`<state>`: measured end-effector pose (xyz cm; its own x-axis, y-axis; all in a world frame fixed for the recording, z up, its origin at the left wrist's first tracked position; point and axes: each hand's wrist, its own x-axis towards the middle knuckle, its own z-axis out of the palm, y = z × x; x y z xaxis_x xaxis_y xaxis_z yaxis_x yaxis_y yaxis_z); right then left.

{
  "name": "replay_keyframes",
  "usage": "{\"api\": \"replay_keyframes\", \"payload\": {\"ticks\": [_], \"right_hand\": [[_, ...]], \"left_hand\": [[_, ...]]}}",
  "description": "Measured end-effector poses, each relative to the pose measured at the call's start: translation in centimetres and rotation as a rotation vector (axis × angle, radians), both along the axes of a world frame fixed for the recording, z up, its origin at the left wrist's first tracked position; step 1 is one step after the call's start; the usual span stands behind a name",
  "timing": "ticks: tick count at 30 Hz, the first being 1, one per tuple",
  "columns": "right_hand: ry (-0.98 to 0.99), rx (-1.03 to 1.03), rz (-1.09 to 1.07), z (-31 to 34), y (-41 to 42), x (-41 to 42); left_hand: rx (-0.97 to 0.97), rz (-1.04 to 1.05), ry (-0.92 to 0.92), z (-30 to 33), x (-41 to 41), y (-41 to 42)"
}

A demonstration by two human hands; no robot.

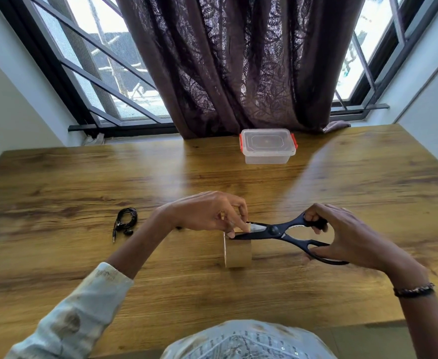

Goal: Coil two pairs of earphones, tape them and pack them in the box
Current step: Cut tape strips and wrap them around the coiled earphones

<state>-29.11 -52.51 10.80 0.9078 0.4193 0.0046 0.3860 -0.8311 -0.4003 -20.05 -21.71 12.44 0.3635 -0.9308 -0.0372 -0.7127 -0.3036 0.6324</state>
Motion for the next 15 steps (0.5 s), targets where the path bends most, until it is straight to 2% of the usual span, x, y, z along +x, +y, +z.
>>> {"api": "replay_keyframes", "payload": {"ticks": [15], "right_hand": [[0.009, -0.043, -0.013, 0.19, 0.21, -0.03]], "left_hand": [[0.013, 0.017, 0.005, -0.30, -0.15, 0.13]]}}
